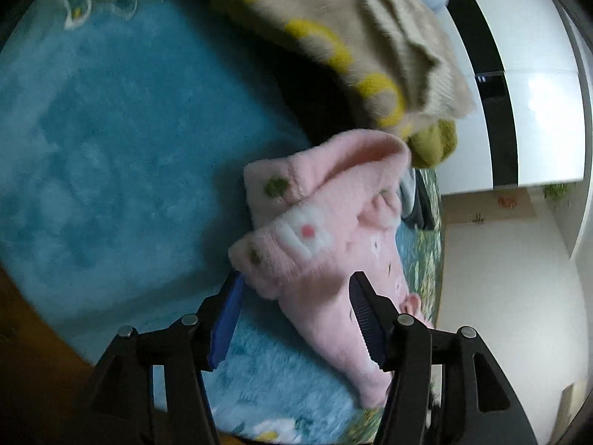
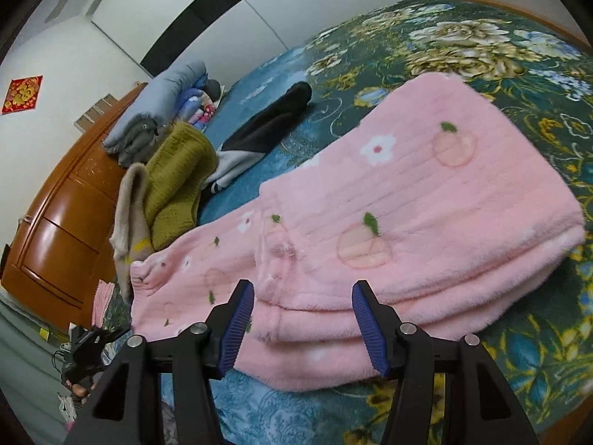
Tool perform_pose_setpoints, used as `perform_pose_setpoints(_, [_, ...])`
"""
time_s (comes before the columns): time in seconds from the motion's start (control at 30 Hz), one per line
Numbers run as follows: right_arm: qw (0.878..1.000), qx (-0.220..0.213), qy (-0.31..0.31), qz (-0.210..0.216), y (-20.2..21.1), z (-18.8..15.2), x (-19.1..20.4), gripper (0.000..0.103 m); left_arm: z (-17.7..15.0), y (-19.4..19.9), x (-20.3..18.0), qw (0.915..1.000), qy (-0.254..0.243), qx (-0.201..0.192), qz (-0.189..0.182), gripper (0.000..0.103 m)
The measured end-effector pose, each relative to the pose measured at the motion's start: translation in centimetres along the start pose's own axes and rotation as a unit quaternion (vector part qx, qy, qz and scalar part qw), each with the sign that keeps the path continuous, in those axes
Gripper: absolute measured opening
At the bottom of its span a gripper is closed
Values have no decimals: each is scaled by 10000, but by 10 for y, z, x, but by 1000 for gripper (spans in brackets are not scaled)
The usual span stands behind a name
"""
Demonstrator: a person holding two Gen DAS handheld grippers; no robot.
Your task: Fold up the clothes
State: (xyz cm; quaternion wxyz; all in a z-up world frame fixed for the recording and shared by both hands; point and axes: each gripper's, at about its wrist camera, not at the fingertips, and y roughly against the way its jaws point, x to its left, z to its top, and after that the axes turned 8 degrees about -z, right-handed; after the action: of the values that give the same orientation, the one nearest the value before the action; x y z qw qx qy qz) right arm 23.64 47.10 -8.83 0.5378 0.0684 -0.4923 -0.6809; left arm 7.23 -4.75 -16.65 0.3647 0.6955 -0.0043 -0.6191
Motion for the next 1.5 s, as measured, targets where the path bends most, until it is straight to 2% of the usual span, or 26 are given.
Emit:
perform_pose_setpoints(0.17, [10000, -50, -22, 6, 7, -5, 1, 59, 8, -13, 23, 9973, 635, -167, -336, 63])
perform_pose_setpoints(0.33, [10000, 35, -16, 12, 2, -6, 1, 59, 12, -14, 26, 9963, 633, -352, -452, 61])
perform_pose_setpoints(0.4, [10000, 74, -13, 51, -2, -6, 1, 59, 13, -13, 28, 9960, 655, -413, -453, 55])
perform_pose_setpoints(0.47, [9999, 110, 7, 92, -5, -6, 1, 59, 15, -14, 28, 9963, 650, -439, -362, 42])
perform_pose_setpoints(0.67, [9996, 200, -37, 192, -16, -5, -4, 59, 19, -8, 17, 9968, 442, -660, -17, 20])
perform_pose_setpoints(0.8, [9994, 205, -107, 269, -20, -2, -10, 59, 20, 4, -11, 9964, -133, -814, 210, 18])
perform_pose_setpoints(0.87, [9992, 198, -143, 317, -22, -2, -14, 59, 16, 4, -32, 9931, -630, -822, 551, 18])
perform_pose_setpoints(0.93, [9990, 223, -198, 341, -25, -3, -18, 59, 4, 4, -61, 9845, -1258, -826, 901, 18])
perform_pose_setpoints(1.0, [9986, 252, -252, 391, -28, -2, -22, 59, -14, 3, -102, 9676, -2071, -868, 1157, 18])
perform_pose_setpoints(1.07, [9985, 247, -258, 420, -29, 0, -24, 59, -34, 0, -150, 9468, -2848, -893, 1207, 18])
perform_pose_setpoints(1.17, [9989, 153, -170, 418, -24, 6, -23, 59, -67, -16, -210, 9281, -3542, -753, 866, 18])
perform_pose_setpoints(1.27, [9992, 26, -100, 395, -16, 11, -27, 59, -99, -45, -255, 9117, -4006, -567, 715, 18])
perform_pose_setpoints(1.5, [9990, -121, -287, 335, -1, 14, -56, 59, -176, -122, -347, 8836, -4675, 91, 239, 18])
